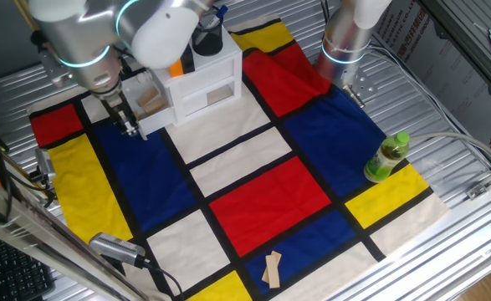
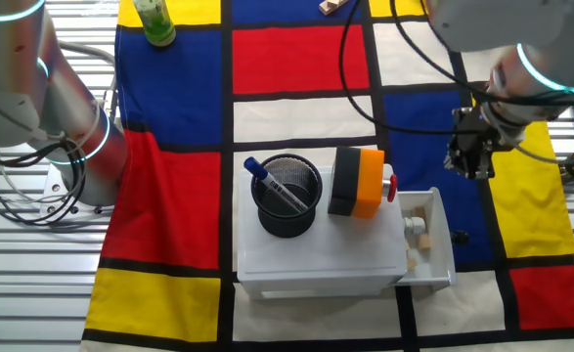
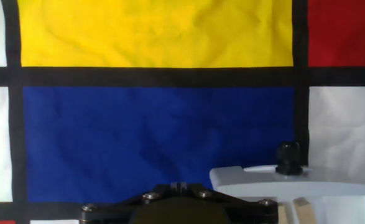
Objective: Use the gripper to push and close the drawer
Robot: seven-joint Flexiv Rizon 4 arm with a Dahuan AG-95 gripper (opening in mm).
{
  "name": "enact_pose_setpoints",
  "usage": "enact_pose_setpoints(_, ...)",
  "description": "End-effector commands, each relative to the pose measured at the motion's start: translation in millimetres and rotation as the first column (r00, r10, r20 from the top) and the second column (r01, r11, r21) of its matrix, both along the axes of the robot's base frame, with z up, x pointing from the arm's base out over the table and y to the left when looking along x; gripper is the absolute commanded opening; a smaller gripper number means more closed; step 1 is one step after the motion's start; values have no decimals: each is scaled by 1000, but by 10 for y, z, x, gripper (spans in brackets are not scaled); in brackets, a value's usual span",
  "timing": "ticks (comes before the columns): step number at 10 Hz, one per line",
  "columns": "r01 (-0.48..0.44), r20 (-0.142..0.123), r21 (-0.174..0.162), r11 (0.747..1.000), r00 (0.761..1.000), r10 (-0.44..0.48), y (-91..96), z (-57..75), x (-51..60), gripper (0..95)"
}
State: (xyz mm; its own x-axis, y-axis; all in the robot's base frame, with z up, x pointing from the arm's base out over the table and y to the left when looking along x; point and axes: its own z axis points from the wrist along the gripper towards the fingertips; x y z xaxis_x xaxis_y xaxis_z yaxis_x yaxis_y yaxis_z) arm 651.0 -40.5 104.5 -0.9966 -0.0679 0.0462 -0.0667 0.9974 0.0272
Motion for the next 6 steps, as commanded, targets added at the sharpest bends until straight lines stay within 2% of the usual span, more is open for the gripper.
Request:
enact_pose_setpoints(1,-10,10,-1,1000,1000,10,-15,-50,63,0)
enact_pose_setpoints(3,-12,11,-4,1000,1000,12,-17,-113,156,0)
enact_pose_setpoints(6,-17,11,-5,1000,1000,17,-77,-294,258,0)
